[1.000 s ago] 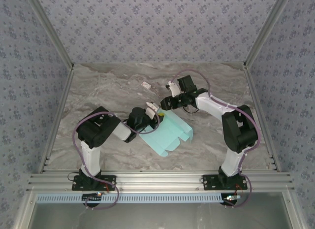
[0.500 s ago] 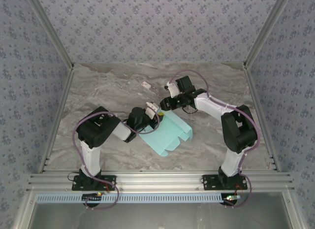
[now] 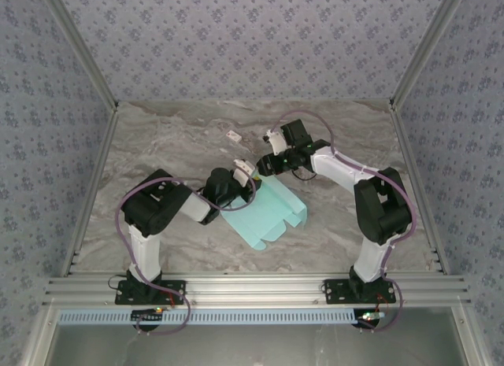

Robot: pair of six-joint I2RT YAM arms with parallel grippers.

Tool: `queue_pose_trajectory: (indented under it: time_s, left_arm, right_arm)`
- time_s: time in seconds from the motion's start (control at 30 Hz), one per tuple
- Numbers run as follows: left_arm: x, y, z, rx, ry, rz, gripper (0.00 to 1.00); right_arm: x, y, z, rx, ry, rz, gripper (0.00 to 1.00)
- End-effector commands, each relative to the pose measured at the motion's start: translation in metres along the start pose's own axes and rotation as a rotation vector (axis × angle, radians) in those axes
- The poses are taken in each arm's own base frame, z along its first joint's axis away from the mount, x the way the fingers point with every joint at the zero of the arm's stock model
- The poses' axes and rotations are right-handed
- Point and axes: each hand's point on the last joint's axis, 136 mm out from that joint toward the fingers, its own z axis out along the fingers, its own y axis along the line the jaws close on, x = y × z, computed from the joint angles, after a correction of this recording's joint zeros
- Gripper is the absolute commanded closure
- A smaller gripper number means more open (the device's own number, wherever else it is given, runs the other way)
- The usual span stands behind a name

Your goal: Fold the paper box

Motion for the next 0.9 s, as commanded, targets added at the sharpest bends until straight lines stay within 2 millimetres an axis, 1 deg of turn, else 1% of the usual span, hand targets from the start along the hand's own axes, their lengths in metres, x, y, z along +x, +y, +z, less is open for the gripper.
queue_pose_trajectory:
  time_s: [0.0,0.1,0.3,0.5,0.63,0.73,0.8,0.87]
  left_arm:
    - [-0.01,0.006,0.004,-0.015,-0.019,0.001,0.87]
    - [-0.009,0.008,0.004,-0.033,-0.015,-0.004,0.9]
    - [-0.008,0.009,0.002,-0.04,-0.008,-0.012,0.93]
    - [-0.009,0.012,-0.003,-0.067,-0.008,-0.021,0.96]
    - [-0.011,0.015,-0.006,-0.082,-0.008,-0.026,0.97]
    - [-0.011,0.019,-0.009,-0.112,-0.003,-0.038,0.97]
    - [-0.011,0.023,-0.013,-0.141,-0.002,-0.05,0.98]
    - [-0.012,0.03,-0.018,-0.191,0.005,-0.074,0.98]
  right_arm:
    - [0.031,-0.016,0.007,0.062,0.121,0.032,0.52]
    - [0.028,-0.015,0.004,0.06,0.113,0.032,0.51]
    - [0.015,-0.01,-0.007,0.047,0.076,0.032,0.48]
    - [-0.011,-0.001,-0.027,-0.023,-0.021,0.071,0.45]
    - [-0.031,0.008,-0.047,-0.085,-0.104,0.102,0.44]
    - [-0.043,0.013,-0.067,-0.117,-0.164,0.117,0.44]
    - [-0.047,0.014,-0.081,-0.116,-0.198,0.12,0.43]
    - [-0.043,0.011,-0.095,-0.084,-0.216,0.122,0.43]
